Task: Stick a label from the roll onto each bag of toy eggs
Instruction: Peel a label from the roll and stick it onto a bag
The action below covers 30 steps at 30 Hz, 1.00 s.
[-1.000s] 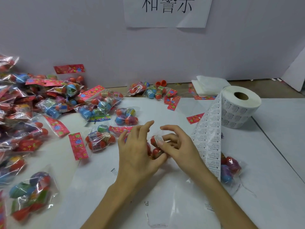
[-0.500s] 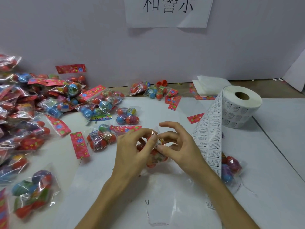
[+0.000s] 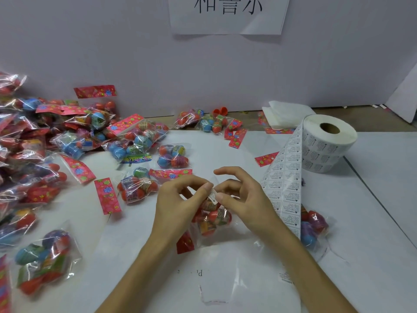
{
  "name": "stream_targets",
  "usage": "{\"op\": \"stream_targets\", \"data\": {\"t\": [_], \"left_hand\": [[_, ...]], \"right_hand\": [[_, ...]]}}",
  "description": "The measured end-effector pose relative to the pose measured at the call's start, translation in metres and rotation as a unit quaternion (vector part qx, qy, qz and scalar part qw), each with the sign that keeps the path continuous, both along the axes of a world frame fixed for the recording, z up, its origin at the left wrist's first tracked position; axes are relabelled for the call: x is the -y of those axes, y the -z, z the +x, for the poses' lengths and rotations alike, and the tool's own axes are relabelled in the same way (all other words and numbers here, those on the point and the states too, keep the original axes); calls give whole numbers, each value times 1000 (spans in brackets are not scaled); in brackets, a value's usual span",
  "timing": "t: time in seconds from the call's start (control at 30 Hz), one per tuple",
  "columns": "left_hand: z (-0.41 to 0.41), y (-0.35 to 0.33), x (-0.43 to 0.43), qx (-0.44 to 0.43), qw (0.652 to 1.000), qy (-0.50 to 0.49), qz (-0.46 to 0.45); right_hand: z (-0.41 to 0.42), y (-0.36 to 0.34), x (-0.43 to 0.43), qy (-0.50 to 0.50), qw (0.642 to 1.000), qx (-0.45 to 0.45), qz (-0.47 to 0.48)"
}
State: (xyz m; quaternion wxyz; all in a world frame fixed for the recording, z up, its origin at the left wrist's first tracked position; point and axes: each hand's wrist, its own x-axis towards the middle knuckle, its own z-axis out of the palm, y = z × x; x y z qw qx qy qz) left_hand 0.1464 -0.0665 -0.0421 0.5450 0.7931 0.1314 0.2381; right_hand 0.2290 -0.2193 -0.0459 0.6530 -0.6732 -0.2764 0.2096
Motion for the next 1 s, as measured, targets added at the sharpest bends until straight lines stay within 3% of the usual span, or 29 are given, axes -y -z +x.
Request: {"op": "stream_targets", "data": {"t": [0.1, 0.33, 0.67, 1.0], "left_hand": [[1, 0, 0, 6, 1000, -4, 3], [0, 5, 2, 12, 999, -6, 32], [2, 2, -6, -67, 996, 62, -20], [1, 2, -2, -47, 991, 71, -101]], "right_hand": [[1, -2, 1, 1, 999, -36, -12], [1, 0, 0, 22, 998, 16, -54], [2, 0, 2, 31, 997, 36, -64], [1, -7, 5, -12, 997, -67, -40]]}}
